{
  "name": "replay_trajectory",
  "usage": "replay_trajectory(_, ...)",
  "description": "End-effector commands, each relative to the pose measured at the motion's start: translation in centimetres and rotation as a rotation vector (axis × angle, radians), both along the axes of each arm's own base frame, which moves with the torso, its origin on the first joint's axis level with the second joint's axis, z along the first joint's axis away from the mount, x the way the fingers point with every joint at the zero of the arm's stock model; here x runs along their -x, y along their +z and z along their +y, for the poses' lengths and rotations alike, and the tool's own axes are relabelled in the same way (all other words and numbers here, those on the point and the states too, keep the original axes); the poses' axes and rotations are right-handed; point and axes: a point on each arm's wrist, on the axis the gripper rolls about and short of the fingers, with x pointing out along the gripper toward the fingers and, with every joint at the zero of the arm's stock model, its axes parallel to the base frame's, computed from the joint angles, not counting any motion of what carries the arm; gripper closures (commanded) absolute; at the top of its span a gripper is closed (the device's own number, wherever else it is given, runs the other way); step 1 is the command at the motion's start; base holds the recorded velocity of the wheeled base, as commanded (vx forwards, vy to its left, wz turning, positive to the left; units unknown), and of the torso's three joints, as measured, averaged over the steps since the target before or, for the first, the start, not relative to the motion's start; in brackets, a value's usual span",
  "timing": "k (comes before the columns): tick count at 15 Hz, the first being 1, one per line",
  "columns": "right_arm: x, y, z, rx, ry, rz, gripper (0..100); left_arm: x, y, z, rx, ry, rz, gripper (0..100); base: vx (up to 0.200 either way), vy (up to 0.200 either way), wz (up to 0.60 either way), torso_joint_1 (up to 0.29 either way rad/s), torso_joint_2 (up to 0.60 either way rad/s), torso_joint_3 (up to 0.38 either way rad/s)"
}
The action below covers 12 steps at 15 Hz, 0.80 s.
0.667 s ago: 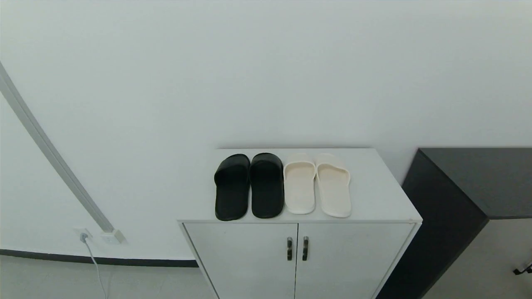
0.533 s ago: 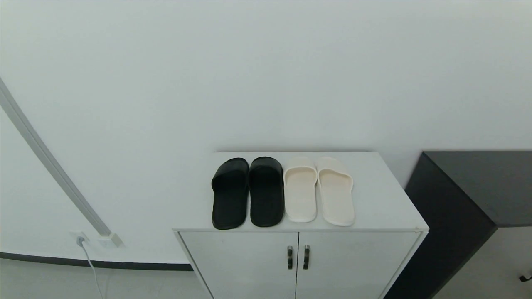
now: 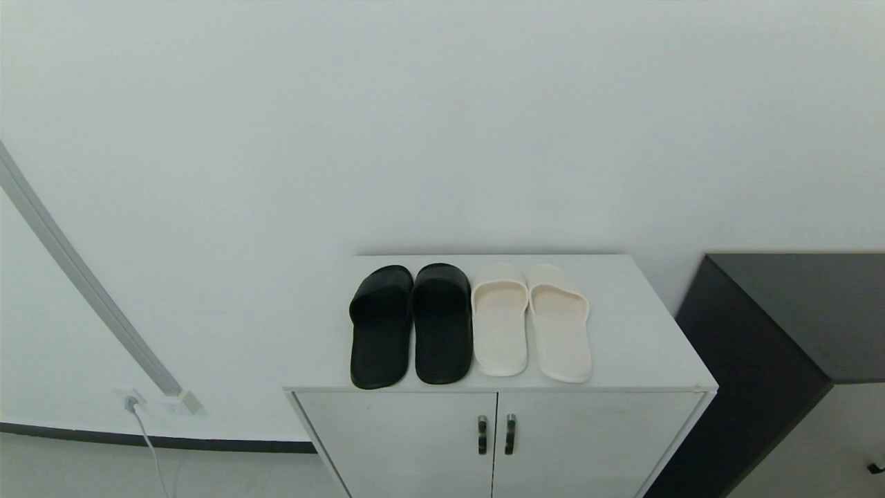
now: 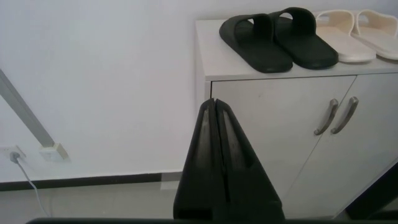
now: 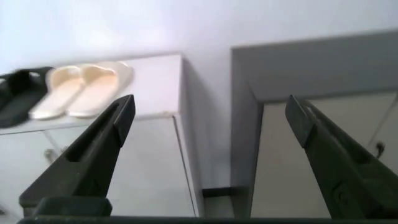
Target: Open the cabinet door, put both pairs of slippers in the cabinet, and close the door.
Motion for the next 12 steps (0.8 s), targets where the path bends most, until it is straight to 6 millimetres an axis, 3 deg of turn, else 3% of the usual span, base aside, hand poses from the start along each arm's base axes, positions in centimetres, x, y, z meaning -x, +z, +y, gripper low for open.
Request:
replay_trajectory(1, -2.9, 3.4, 0.3, 0.041, 0.119, 0.267, 0, 0.0, 0.0, 0.0, 0.001, -0.001, 0.001, 100, 0.000, 0.000, 0.00, 0.000, 0.00, 0.000)
replay_trajectory(4, -8.7, 6.1, 0.5, 0.041, 0.194, 0.351, 0, 0.0, 0.0, 0.0, 0.002, -0.001, 0.003, 100, 0.000, 0.000, 0.00, 0.000, 0.00, 0.000)
replay_trajectory(6, -11.6, 6.8, 1.6, 0.061, 0.312, 0.382, 0, 0.0, 0.0, 0.0, 0.002, -0.001, 0.003, 100, 0.000, 0.000, 0.00, 0.000, 0.00, 0.000)
replay_trajectory(8, -14.4, 6.9, 4.7, 0.102, 0.359, 0.393, 0, 0.0, 0.0, 0.0, 0.007, -0.001, 0.001, 100, 0.000, 0.000, 0.00, 0.000, 0.00, 0.000)
replay_trajectory(12, -18.4, 8.0, 11.5, 0.017, 0.365, 0.390, 0, 0.0, 0.0, 0.0, 0.005, -0.001, 0.001, 100, 0.000, 0.000, 0.00, 0.000, 0.00, 0.000)
